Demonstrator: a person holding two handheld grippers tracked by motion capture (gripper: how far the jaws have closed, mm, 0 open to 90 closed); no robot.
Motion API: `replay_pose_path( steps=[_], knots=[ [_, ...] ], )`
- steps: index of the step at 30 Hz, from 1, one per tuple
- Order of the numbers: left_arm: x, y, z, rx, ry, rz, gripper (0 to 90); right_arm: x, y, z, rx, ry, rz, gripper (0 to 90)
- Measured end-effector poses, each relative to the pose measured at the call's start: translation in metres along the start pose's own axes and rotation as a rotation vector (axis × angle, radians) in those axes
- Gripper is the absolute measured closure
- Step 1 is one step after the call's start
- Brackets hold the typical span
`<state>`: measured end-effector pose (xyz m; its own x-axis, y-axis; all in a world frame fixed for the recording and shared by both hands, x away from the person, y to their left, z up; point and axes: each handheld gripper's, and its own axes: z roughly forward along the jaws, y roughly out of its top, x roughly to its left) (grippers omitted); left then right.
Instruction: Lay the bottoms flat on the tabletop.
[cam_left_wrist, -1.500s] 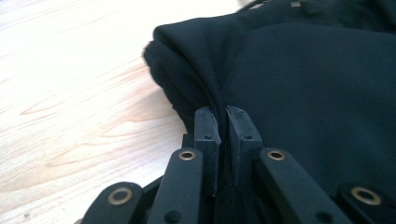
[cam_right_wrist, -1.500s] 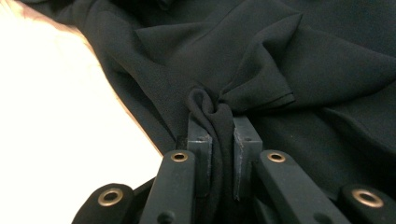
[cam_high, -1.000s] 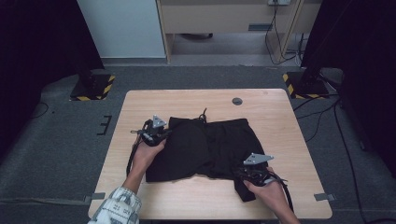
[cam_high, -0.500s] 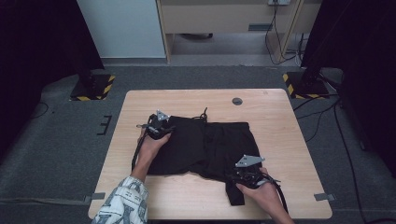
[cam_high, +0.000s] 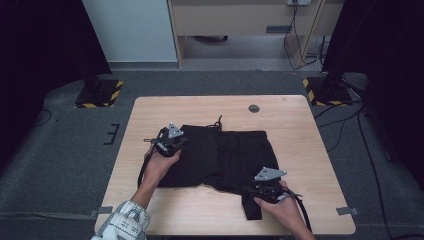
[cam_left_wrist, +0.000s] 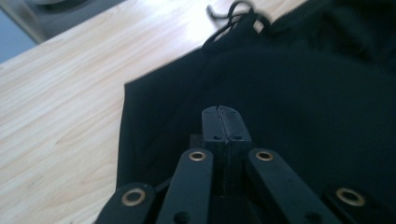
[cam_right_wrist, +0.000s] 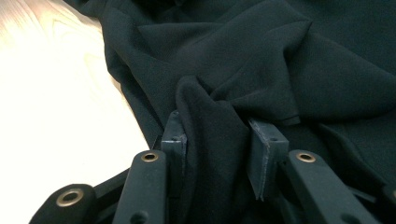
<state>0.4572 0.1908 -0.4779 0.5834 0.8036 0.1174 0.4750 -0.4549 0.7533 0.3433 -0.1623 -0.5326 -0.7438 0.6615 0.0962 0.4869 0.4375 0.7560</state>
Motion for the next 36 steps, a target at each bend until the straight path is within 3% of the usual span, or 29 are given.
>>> replay_pose_path(
  steps=[1,2,3,5,6,10,11,13,15,18,20,22,28,30,33,34,36],
  knots=[
    [0.007,-0.002,0.007,-0.024,0.038,-0.055,72.6,0.0,0.0,0.0,-0.001,-0.004,-0.002,62.9],
    [0.007,-0.002,0.007,-0.024,0.038,-0.055,66.9,0.0,0.0,0.0,0.0,-0.004,-0.003,62.6],
    [0.011,-0.003,0.01,-0.033,0.066,-0.083,66.9,0.0,0.0,0.0,0.0,-0.004,-0.003,62.6],
    [0.019,-0.005,0.017,-0.041,0.114,-0.121,55.4,0.0,0.0,0.0,-0.001,-0.001,-0.004,62.0],
    [0.024,-0.004,0.021,-0.04,0.15,-0.124,43.1,0.0,-0.001,0.0,-0.007,-0.001,-0.008,61.2],
    [0.029,-0.004,0.03,-0.002,0.131,-0.124,33.3,-0.001,-0.002,-0.001,-0.009,0.006,-0.004,60.6],
    [0.03,-0.004,0.037,0.017,0.117,-0.142,32.3,-0.001,-0.002,-0.001,-0.01,0.005,-0.005,60.0],
    [0.03,-0.005,0.04,0.032,0.108,-0.151,33.2,0.0,-0.002,-0.001,-0.011,0.0,-0.006,58.3],
    [0.028,-0.006,0.043,0.038,0.066,-0.172,51.9,-0.002,-0.002,-0.001,-0.013,-0.032,0.007,57.5],
    [0.022,-0.004,0.043,0.069,0.072,-0.157,72.9,-0.003,-0.002,0.0,-0.018,-0.034,0.008,57.4],
    [0.021,-0.003,0.041,0.062,0.066,-0.166,87.2,-0.003,-0.003,0.0,-0.024,-0.031,0.011,57.4],
    [0.019,-0.001,0.039,0.046,0.044,-0.188,89.1,-0.003,-0.003,0.0,-0.025,-0.031,0.01,57.4],
    [0.006,0.001,0.02,0.016,-0.005,-0.129,89.4,-0.003,-0.003,0.0,-0.024,-0.03,0.003,57.4],
    [-0.002,-0.005,0.009,-0.004,-0.039,-0.126,89.4,-0.004,-0.003,0.0,-0.026,-0.037,0.004,57.4],
    [-0.02,-0.02,-0.01,-0.018,-0.087,-0.082,89.4,-0.008,-0.002,0.001,-0.03,-0.069,0.019,57.4],
    [-0.032,-0.033,-0.022,-0.019,-0.124,-0.066,89.4,-0.011,-0.001,0.001,-0.03,-0.088,0.038,57.3],
    [-0.038,-0.04,-0.028,-0.017,-0.142,-0.06,89.4,-0.013,0.0,0.002,-0.032,-0.099,0.041,57.2]
  ],
)
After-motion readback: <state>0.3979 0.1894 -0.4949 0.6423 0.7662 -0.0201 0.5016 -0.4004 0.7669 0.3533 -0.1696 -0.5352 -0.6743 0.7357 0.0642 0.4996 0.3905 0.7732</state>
